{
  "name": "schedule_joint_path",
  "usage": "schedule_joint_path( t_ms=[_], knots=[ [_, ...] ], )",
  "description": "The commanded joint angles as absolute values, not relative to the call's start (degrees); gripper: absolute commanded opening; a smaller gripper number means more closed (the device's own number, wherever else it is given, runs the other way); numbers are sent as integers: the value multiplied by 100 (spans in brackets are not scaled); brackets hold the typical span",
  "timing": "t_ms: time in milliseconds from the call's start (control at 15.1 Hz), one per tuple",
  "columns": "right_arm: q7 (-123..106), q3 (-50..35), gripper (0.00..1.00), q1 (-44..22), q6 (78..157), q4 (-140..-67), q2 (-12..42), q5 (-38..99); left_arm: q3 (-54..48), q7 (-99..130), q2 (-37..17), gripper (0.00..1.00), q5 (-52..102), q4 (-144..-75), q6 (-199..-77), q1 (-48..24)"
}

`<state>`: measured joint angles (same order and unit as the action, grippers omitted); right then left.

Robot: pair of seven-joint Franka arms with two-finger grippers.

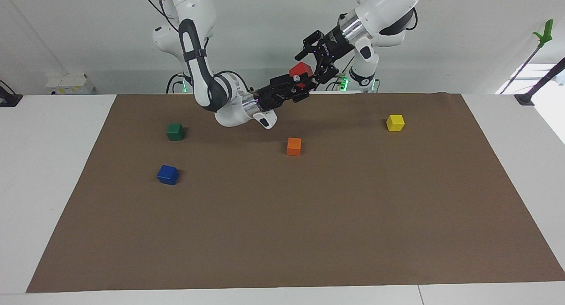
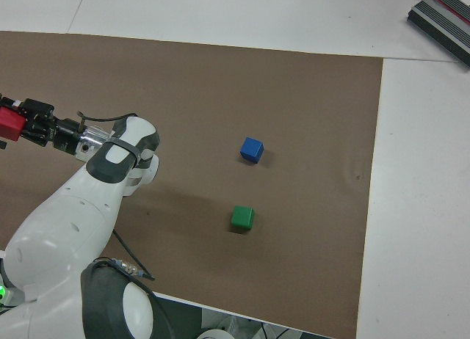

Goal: Transfer red block to right arm and stack on blue block
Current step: 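Grasp the red cube with the right gripper while the left gripper releases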

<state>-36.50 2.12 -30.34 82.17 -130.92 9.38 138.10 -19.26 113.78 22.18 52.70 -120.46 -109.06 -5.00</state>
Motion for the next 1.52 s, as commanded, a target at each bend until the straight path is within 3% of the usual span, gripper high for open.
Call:
schedule_joint_path(
  t_ms=[0, 198, 463, 859, 1057, 1189, 1454],
  knots=[
    [-3489, 193, 0, -2848, 8315, -13069, 879, 13545, -1356, 10918, 2575, 100, 5212, -12024, -10198, -440],
    [-3384, 237, 0, -2568, 8506, -13026, 783, 12949, -1108, 10312, 2575, 100, 4257, -11909, -9835, -439],
    [-2455, 237, 0, -1952, 9588, -12674, 186, 11139, -618, 8829, 2558, 100, 2981, -11909, -9748, -439],
    [-1452, 237, 0, -1065, 9756, -11981, -70, 8495, 166, 4882, 2461, 100, 1084, -11611, -9062, -431],
    [-1178, 246, 0, -844, 9756, -11603, -70, 7211, 238, 3033, 2085, 100, 84, -10980, -8405, -553],
    [-994, 255, 0, -765, 9791, -11313, -44, 6254, 237, 1447, 1541, 100, -324, -10042, -7729, -598],
    [-546, 246, 0, -686, 10151, -10829, 0, 3996, 264, 1222, 539, 100, -545, -8827, -7297, -563]
  ],
)
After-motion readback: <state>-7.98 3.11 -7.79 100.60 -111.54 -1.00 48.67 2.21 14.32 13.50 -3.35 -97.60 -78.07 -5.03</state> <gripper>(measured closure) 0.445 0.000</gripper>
